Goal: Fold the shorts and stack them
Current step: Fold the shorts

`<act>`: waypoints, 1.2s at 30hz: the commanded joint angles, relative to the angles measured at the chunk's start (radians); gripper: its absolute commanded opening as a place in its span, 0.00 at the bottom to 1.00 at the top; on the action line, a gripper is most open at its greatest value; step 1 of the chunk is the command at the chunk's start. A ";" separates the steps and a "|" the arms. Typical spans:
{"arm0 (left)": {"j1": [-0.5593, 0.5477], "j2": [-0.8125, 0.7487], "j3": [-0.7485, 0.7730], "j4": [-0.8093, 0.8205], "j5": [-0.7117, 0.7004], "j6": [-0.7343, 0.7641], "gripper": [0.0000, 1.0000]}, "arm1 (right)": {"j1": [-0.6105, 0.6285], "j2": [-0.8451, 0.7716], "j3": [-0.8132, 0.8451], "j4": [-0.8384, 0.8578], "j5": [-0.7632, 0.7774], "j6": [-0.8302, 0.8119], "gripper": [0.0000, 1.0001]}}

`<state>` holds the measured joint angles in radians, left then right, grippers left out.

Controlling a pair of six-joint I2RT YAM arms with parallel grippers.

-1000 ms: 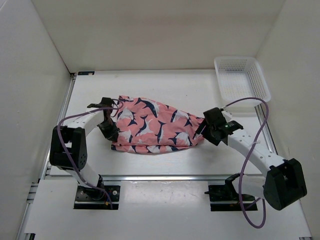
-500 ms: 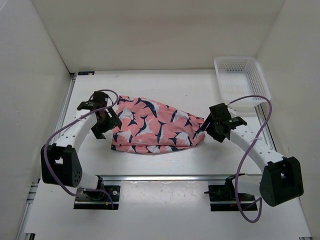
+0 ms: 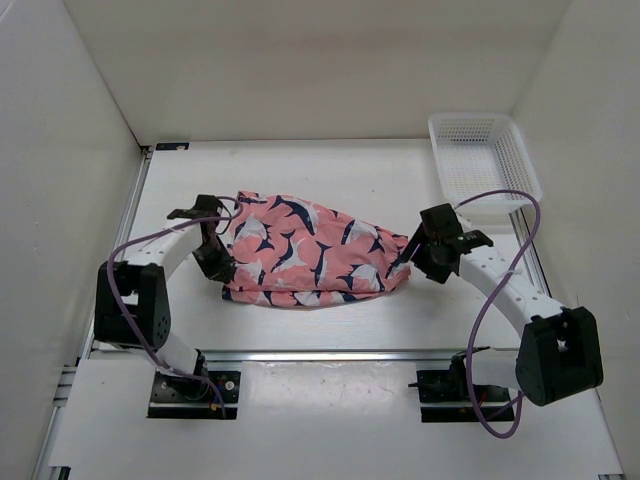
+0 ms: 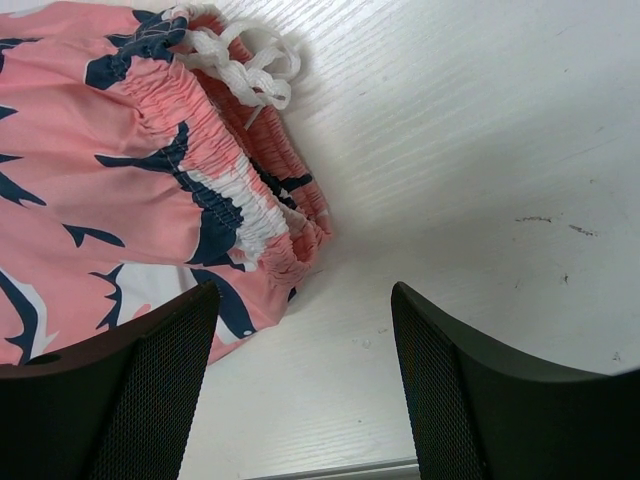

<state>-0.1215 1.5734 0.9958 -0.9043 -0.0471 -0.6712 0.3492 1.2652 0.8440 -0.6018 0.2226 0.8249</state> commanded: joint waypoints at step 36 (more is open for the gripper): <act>-0.087 -0.017 0.201 -0.061 0.013 -0.074 0.80 | 0.013 0.540 0.543 0.025 -0.166 -0.181 0.00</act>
<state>-0.2066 1.4963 1.1664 -0.9924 -0.0189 -0.7589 0.3435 1.7382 1.3251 -0.5789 0.0776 0.6678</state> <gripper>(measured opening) 0.799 0.004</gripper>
